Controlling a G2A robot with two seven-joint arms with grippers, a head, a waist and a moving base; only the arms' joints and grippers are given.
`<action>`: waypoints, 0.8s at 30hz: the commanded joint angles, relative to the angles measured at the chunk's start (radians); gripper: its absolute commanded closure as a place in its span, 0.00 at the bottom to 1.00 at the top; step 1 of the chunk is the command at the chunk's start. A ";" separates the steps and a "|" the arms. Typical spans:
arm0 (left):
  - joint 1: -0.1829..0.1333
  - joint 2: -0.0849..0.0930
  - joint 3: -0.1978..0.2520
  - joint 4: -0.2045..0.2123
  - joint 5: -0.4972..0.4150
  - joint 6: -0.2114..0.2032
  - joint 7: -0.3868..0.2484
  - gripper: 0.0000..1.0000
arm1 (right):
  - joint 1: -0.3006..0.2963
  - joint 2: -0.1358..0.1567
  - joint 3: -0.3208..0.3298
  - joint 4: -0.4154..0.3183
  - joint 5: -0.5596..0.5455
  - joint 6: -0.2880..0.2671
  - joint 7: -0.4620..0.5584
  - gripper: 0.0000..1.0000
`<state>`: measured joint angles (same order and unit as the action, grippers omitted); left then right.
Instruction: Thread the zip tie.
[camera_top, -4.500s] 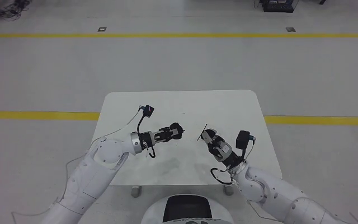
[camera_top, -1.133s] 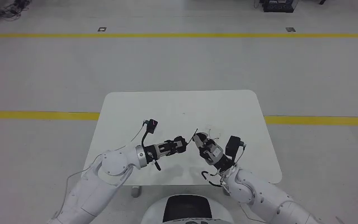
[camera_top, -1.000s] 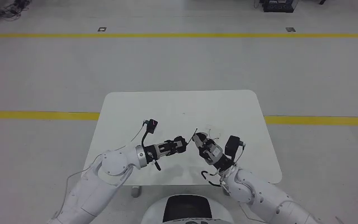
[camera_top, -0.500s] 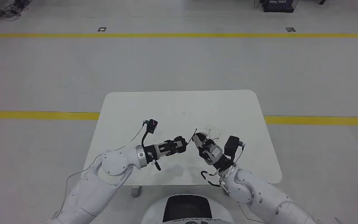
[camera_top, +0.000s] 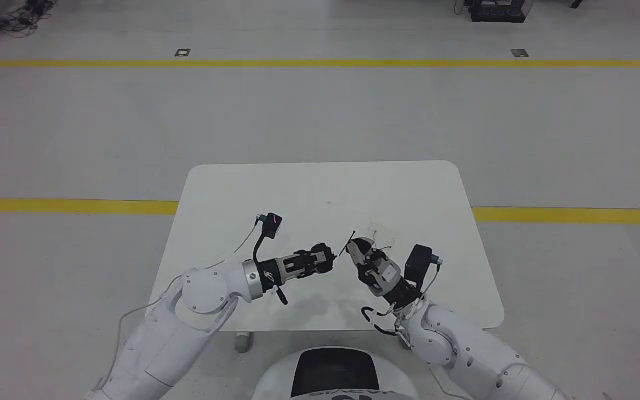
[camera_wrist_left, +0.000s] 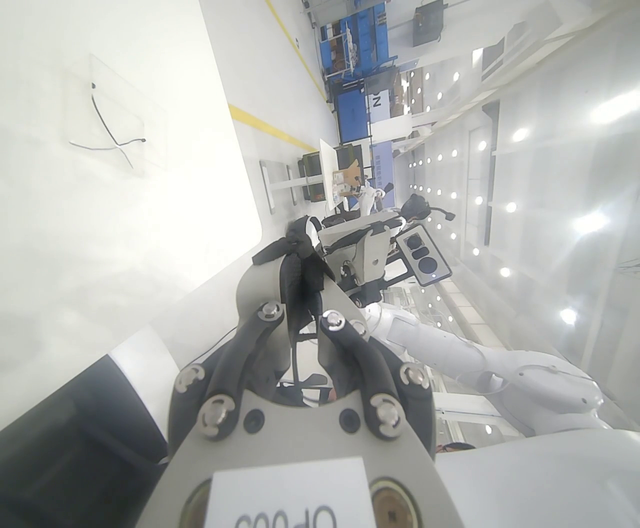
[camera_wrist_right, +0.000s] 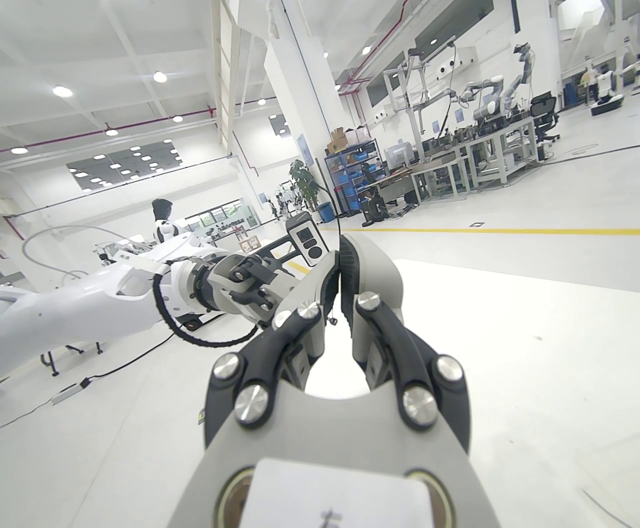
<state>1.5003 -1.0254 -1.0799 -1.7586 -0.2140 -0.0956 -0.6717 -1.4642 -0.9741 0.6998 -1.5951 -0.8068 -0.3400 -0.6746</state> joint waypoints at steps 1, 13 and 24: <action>0.000 0.000 0.000 0.000 0.000 0.000 0.000 1.00 | 0.002 -0.001 -0.002 0.002 0.002 0.000 0.003 1.00; 0.000 0.000 0.000 0.000 0.000 0.000 0.000 1.00 | 0.014 -0.007 -0.013 0.012 0.009 0.000 0.012 1.00; 0.000 0.000 0.000 0.000 0.000 0.000 0.000 1.00 | 0.016 -0.008 -0.015 0.018 0.011 0.000 0.015 1.00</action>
<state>1.5003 -1.0254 -1.0799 -1.7586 -0.2140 -0.0956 -0.6717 -1.4486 -0.9816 0.6855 -1.5784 -0.7960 -0.3400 -0.6598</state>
